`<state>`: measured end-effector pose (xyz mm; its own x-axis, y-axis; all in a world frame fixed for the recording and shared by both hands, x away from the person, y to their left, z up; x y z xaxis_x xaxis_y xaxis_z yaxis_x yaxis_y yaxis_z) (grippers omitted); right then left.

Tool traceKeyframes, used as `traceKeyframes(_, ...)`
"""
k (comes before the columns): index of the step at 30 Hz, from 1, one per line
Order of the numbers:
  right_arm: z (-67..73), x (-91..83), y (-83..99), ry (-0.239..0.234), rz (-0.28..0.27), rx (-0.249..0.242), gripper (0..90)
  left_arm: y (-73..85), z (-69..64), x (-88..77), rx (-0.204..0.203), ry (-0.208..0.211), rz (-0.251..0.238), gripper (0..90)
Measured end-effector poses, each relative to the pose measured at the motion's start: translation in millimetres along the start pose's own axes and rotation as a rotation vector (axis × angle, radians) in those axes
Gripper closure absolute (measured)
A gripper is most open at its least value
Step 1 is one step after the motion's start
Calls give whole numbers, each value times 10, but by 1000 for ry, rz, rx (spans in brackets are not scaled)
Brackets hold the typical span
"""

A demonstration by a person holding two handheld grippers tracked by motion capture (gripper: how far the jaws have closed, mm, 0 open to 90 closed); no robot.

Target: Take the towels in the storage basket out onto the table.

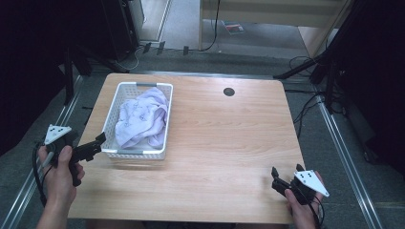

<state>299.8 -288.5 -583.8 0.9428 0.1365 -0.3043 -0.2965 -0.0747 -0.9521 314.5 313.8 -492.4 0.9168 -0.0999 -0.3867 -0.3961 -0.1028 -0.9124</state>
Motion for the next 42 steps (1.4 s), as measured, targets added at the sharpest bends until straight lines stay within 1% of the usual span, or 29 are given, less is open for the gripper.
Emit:
traceKeyframes(3,2,-1,0,-1,0,0,131,-33,-61,70,1,11,25,77)
traceKeyframes(4,3,0,0,-3,-1,-3,131,-62,-101,118,4,20,39,77)
traceKeyframes(5,3,0,0,-3,-1,-3,131,-62,-101,118,4,20,39,78)
traceKeyframes(10,9,0,1,-8,1,-4,131,-160,-222,241,20,31,69,78)
traceKeyframes(11,9,0,1,-8,1,-4,131,-173,-254,272,33,31,84,78)
traceKeyframes(12,10,0,1,-9,1,-4,130,-192,-309,322,58,31,102,78)
traceKeyframes(13,11,-1,1,-10,1,-4,130,-204,-347,359,69,34,113,78)
traceKeyframes(16,13,-1,2,-10,2,-5,130,-236,-436,473,93,24,147,78)
traceKeyframes(18,13,-1,3,-11,3,-6,130,-250,-500,553,109,34,175,78)
traceKeyframes(22,14,-1,3,-13,3,-4,130,-241,-651,710,134,63,241,78)
traceKeyframes(24,14,0,3,-13,3,-5,130,-226,-729,784,139,82,268,77)
traceKeyframes(26,15,0,2,-14,2,-4,130,-203,-788,859,147,93,297,77)
traceKeyframes(27,15,-1,2,-15,2,-4,130,-195,-808,899,145,92,306,77)
traceKeyframes(29,17,-1,2,-16,1,-5,131,-184,-826,977,141,82,322,77)
traceKeyframes(33,19,-2,2,-19,1,-7,131,-138,-854,1140,126,80,376,77)
traceKeyframes(36,21,-2,2,-21,1,-5,131,-88,-850,1262,129,62,415,77)
traceKeyframes(37,21,-2,2,-21,1,-5,131,-69,-841,1292,134,59,437,77)
traceKeyframes(40,20,-2,1,-23,0,-6,130,-12,-835,1404,112,45,476,77)
traceKeyframes(42,20,-2,1,-24,0,-6,131,19,-810,1472,102,19,504,77)
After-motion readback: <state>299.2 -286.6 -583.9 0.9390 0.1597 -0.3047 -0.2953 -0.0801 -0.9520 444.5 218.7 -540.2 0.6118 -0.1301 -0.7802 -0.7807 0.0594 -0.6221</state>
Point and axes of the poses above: each handheld gripper's, and its own axes: x roughly forward along the jaws, y roughly out of its underside, z roughly to its left, the point moved 9 cm from there along x, roughly forward along the jaws, and after that the axes turned 7 degrees about -z, right-handed, at the moved point
